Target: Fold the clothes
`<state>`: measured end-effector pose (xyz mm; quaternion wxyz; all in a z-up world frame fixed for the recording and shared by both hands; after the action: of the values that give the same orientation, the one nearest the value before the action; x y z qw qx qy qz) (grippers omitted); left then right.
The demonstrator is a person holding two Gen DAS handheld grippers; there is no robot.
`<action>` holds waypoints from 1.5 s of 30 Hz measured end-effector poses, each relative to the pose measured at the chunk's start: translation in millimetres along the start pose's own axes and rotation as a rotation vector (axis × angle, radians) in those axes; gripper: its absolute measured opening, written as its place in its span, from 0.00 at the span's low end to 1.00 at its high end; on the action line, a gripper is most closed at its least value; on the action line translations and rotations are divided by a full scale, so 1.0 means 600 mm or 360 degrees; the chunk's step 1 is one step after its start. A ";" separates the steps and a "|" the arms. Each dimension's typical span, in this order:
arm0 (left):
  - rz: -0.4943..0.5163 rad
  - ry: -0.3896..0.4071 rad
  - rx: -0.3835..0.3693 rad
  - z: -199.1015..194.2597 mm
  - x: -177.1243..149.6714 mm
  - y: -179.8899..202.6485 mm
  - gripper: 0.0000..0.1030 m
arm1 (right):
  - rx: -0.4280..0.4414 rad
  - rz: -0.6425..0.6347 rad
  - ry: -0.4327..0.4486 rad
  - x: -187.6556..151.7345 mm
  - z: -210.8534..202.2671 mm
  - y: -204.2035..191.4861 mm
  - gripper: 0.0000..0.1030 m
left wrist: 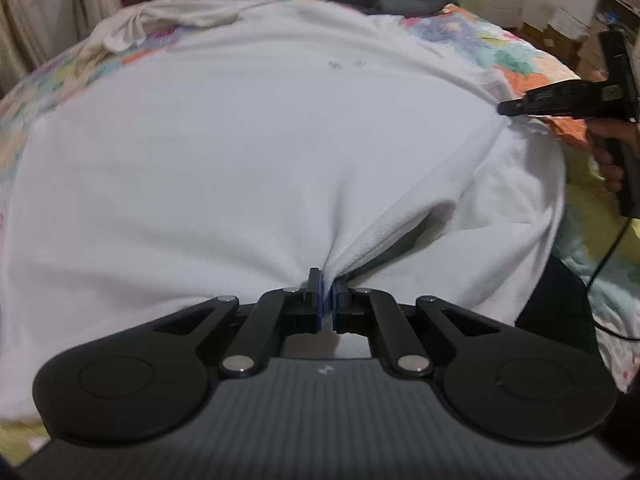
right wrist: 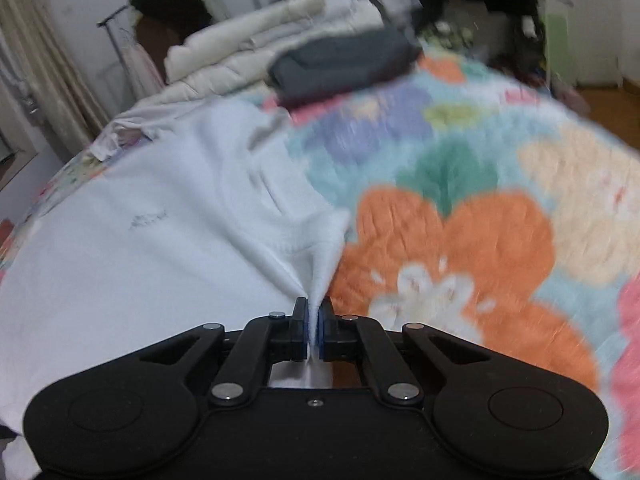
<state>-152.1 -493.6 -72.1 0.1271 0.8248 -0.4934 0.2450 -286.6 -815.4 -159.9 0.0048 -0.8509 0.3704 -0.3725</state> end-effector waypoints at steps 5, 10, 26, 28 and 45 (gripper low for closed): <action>-0.0138 0.0064 0.0256 -0.097 -0.003 -0.062 0.52 | -0.0046 -0.0089 -0.0007 0.006 -0.009 -0.011 0.04; -0.0533 -0.0050 0.0554 -0.156 -0.042 -0.227 0.66 | 0.0050 0.0084 -0.0016 0.004 -0.027 0.012 0.22; -0.0763 -0.0409 0.0463 -0.040 -0.101 -0.357 0.25 | 0.0640 0.0229 -0.0216 -0.059 -0.046 -0.002 0.50; -0.0632 -0.0386 0.0555 -0.042 -0.098 -0.333 0.18 | 0.0586 0.0140 -0.0173 -0.059 -0.038 -0.021 0.24; -0.0491 -0.0483 0.0783 -0.064 -0.128 -0.321 0.07 | 0.0284 0.0000 -0.0077 -0.075 -0.083 -0.022 0.08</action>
<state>-24.1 -325.6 -74.0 -0.1155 0.9230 -0.3019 0.2089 -330.3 -763.8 -148.5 0.0896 -0.8559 0.3354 -0.3832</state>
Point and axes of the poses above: each gripper's, at about its wrist camera, not at the fingertips, and z roughly the way its jaws point, y to its right, x to its top, the point moved 2 cm from there along z, roughly the way its jaws point, and after that the axes turned 5 degrees about -y, right-handed, at the moved point
